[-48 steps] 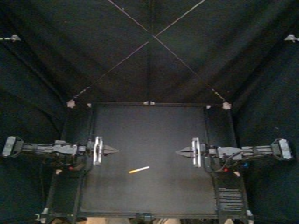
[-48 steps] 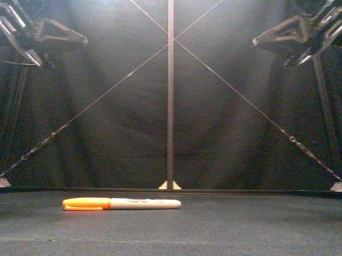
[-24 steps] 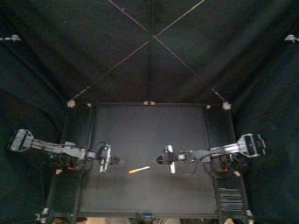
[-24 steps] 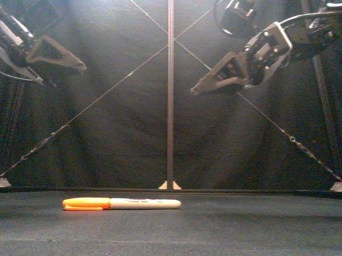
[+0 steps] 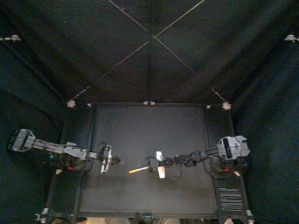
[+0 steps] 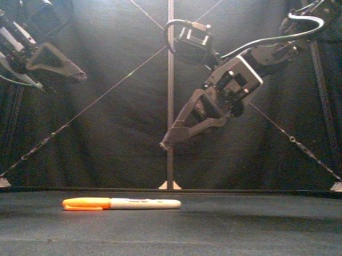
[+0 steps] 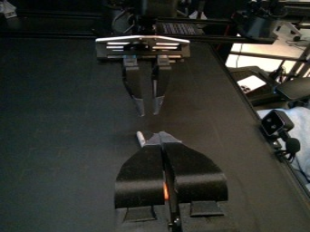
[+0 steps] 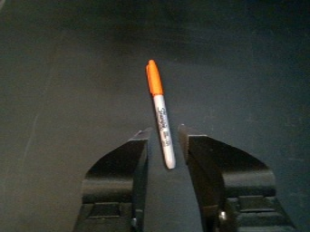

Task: Uncap the pen

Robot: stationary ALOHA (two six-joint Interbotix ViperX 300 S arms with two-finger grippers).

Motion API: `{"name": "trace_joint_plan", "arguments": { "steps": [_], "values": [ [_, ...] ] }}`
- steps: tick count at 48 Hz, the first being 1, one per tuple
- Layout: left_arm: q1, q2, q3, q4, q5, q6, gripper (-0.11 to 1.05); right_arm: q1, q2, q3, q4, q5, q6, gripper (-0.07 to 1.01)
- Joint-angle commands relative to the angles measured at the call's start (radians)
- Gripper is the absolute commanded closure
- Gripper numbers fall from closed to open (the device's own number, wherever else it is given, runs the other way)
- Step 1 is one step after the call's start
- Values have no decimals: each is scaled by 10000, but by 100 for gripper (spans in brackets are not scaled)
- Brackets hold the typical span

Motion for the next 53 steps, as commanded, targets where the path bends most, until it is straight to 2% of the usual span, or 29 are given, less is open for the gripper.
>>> {"name": "trace_joint_plan", "arguments": {
  "steps": [1, 16, 25, 41, 47, 53],
  "values": [
    [-15, 0, -153, -15, -92, 0, 61, -46, 46, -291, 291, 0, 15, 19],
    [15, 15, -199, -15, -92, 0, 32, -61, 813, -598, 476, 537, 31, 19],
    [107, 0, -199, -15, -92, 0, 19, -169, 1181, -905, 537, 767, 31, 19],
    [169, 15, -199, -15, -92, 0, 16, -261, 1626, -1181, 690, 1304, 61, 21],
    [230, 15, -215, -15, -92, 0, 16, -245, 1703, -1197, 736, 1411, 77, 29],
    [430, 0, -322, -61, -169, 0, 16, -261, 1611, -1150, 767, 1427, 77, 39]
  ]
}}
